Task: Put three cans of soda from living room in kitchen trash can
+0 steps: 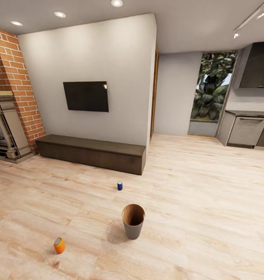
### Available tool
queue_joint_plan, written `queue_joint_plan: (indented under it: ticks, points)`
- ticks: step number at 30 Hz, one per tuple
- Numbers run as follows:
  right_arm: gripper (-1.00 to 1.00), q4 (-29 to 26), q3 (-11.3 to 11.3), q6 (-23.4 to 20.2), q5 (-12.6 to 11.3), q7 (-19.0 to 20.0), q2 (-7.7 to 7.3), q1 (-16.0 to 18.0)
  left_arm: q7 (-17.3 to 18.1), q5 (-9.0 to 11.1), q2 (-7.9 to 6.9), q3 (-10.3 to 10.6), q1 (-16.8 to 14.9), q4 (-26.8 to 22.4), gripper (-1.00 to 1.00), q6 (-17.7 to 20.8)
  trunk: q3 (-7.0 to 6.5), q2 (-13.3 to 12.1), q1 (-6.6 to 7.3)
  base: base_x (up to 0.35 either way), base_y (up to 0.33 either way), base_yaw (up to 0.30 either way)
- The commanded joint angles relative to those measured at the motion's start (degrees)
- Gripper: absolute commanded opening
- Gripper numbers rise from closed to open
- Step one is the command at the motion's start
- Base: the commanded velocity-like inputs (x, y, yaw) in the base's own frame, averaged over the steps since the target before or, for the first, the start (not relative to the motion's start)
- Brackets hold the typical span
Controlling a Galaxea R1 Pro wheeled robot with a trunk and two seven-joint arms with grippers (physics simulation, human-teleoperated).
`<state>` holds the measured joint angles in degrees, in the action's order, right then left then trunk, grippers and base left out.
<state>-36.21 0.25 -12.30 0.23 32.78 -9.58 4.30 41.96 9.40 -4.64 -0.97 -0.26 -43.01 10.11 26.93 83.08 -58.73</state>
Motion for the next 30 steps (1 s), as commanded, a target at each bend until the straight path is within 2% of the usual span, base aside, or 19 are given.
queue_joint_plan:
  ticks: [1,7,10,15,30]
  points:
    - [1.0,0.0,0.0,0.0,0.0,0.0,0.0,0.0,0.1,0.0,0.0,0.0,0.0,-0.1,1.0,0.0,0.0,0.0,0.0,0.002,0.0,0.0]
    - [1.0,-0.1,0.0,0.1,0.0,-1.8,0.04,0.0,0.3,0.1,-0.01,-0.1,0.0,-0.5,1.0,0.0,0.0,0.0,0.0,0.0,0.0,0.0]
    - [1.0,-0.2,0.0,0.1,-0.2,-5.4,0.2,0.2,0.4,0.1,-0.01,-0.1,0.0,-0.7,1.0,0.0,0.0,0.0,0.0,0.0,0.0,0.0]
    - [1.0,-0.2,0.1,0.1,-0.3,-6.9,0.31,0.2,0.5,0.1,-0.01,-0.1,0.0,-0.8,1.0,0.0,0.0,0.0,0.0,0.079,-0.001,0.0]
    - [1.0,-0.2,0.2,0.1,-0.4,-7.4,0.43,0.3,0.4,0.1,-0.01,0.0,0.0,-0.8,1.0,0.0,0.0,0.0,0.0,0.312,-0.028,0.0]
